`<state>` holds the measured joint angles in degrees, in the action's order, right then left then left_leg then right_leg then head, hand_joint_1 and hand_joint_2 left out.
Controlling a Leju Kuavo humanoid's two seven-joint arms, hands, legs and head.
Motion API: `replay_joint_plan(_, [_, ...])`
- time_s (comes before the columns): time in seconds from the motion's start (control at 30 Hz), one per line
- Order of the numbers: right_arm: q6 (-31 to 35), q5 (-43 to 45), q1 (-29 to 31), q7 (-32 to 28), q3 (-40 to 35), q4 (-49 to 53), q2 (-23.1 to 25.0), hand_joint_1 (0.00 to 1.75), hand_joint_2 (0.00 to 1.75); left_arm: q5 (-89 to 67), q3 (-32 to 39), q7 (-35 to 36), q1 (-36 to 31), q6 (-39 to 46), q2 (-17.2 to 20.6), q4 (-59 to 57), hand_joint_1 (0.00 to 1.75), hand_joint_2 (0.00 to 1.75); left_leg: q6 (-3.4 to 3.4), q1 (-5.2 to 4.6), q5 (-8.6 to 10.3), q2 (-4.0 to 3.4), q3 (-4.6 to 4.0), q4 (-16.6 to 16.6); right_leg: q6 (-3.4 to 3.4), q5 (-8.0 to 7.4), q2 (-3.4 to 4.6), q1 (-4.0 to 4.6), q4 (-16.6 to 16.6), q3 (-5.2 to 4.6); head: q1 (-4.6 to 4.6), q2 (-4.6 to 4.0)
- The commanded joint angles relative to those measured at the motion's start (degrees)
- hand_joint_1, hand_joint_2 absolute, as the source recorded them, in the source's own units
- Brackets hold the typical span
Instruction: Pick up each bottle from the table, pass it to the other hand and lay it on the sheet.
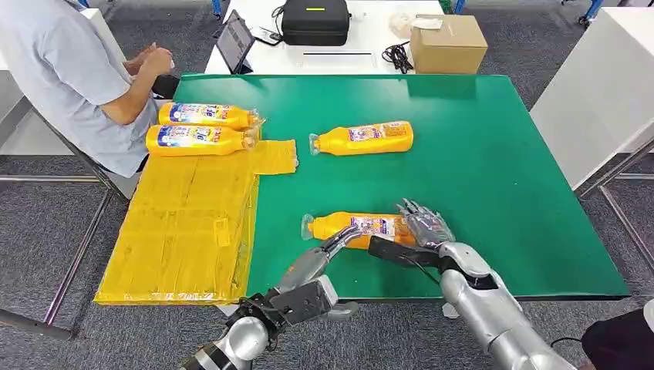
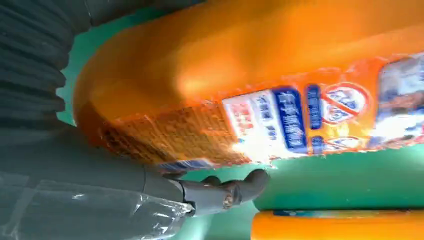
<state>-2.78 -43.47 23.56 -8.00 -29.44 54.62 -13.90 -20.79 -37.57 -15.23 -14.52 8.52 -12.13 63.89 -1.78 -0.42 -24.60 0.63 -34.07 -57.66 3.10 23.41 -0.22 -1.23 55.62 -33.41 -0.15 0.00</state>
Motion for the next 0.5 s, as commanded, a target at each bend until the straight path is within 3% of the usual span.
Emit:
replay_joint_plan(0.03, [-0.6, 2.5, 2.0, -1.6, -1.4, -10.4, -1.2, 1.75, 1.75, 1.3, -2.8, -0.3, -3.2, -0.4, 0.7, -5.2, 0.00, 1.75, 0.10, 0.08, -0.03, 0.01, 0.17, 0.0, -0.13, 0.01, -0.05, 0.09, -0.1, 0.22, 0.00, 0.00])
replay_joint_plan(0.27, [0.2, 2.2, 1.5, -1.5, -1.4, -10.7, -1.1, 1.75, 1.75, 1.4, -2.9, -0.3, -3.2, -0.5, 0.9, -4.9, 0.00, 1.75, 0.12, 0.10, -0.03, 0.09, 0.31, 0.0, -0.15, 0.02, -0.11, 0.10, -0.1, 0.40, 0.00, 0.00])
replay_joint_plan(0.5, [-2.8, 7.7, 1.2, -5.2, 0.6, -11.4, -1.0, 1.75, 1.75, 2.6, -3.8, -1.3, -4.3, -0.6, 0.4, -6.2, 0.00, 1.75, 0.08, 0.06, 0.00, 0.11, 0.35, 0.0, -0.10, 0.02, -0.12, 0.07, -0.1, 0.39, 0.00, 0.00])
